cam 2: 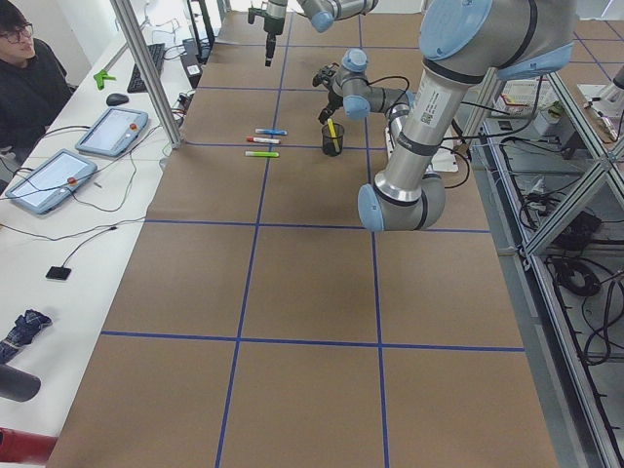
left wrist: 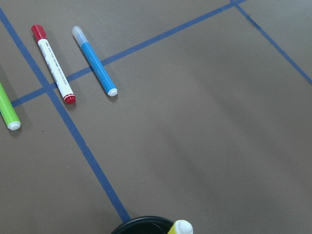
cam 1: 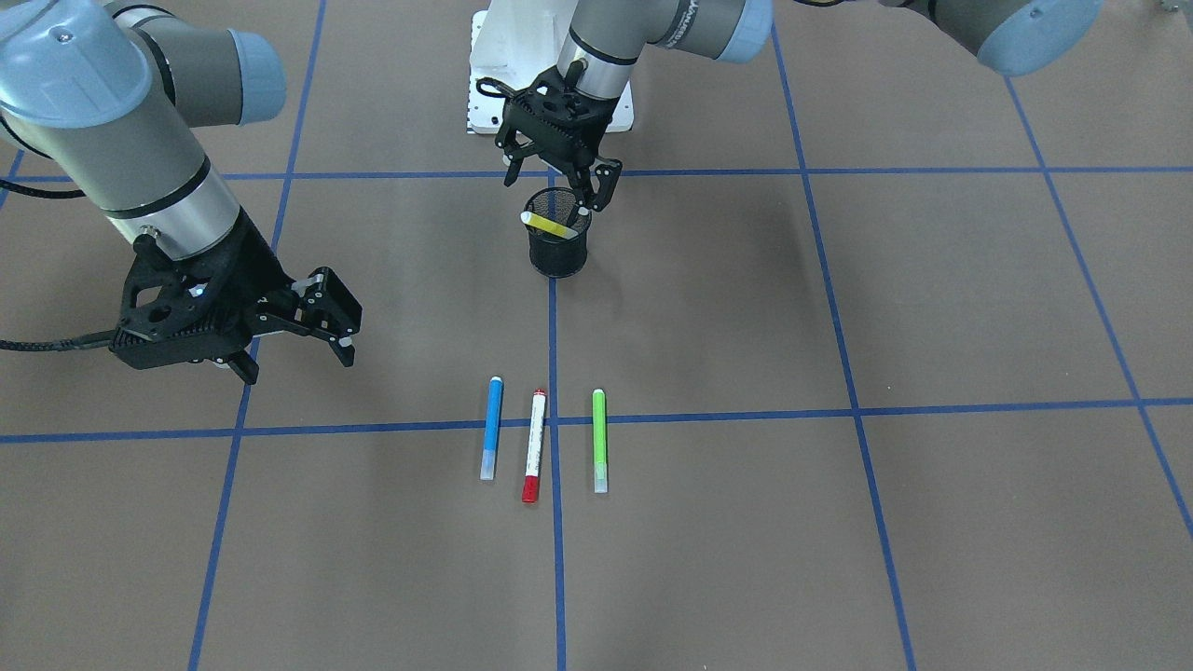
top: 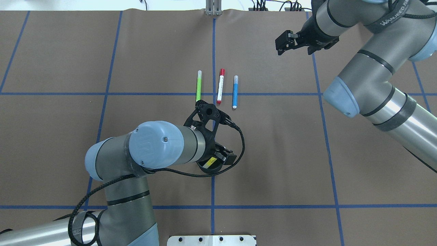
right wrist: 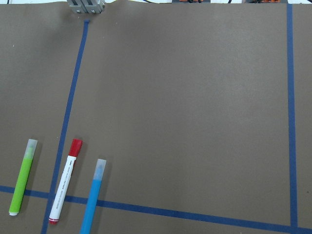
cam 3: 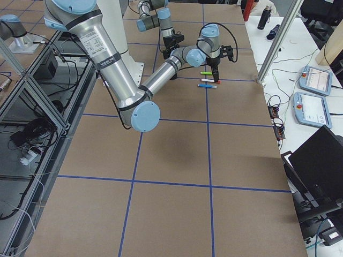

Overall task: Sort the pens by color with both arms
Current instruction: 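Lower the left gripper into the cup and grasp the yellow marker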

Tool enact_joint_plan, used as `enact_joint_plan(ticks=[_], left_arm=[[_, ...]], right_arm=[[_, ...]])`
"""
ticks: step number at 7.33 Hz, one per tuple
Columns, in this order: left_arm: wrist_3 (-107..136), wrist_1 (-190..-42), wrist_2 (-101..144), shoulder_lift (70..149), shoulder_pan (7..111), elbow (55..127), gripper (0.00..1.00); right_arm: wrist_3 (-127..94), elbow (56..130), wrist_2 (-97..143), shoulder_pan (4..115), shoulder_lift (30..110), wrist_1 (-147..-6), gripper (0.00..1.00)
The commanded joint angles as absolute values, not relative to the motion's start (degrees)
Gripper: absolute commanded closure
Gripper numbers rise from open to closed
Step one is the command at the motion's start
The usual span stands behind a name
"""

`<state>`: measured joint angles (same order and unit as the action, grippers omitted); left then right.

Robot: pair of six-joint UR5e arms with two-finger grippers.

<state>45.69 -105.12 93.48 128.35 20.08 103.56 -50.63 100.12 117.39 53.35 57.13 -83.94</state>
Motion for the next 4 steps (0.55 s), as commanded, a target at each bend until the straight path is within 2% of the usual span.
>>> enact_joint_plan(ticks=[1, 2, 4], left_arm=[[45.7, -105.21, 93.52, 129.19, 20.04, 102.48, 0.14], [45.79, -105.21, 93.52, 129.46, 20.04, 101.87, 0.23], [45.88, -105.21, 93.52, 130.08, 19.69, 100.9, 0.28]], right_arm=[[-50.63, 100.11, 117.42, 53.35, 57.13, -83.94, 0.0], [-50.54, 100.02, 117.33, 53.35, 57.13, -83.94, 0.0], [-49.92, 100.02, 117.25, 53.35, 57.22, -83.94, 0.0]])
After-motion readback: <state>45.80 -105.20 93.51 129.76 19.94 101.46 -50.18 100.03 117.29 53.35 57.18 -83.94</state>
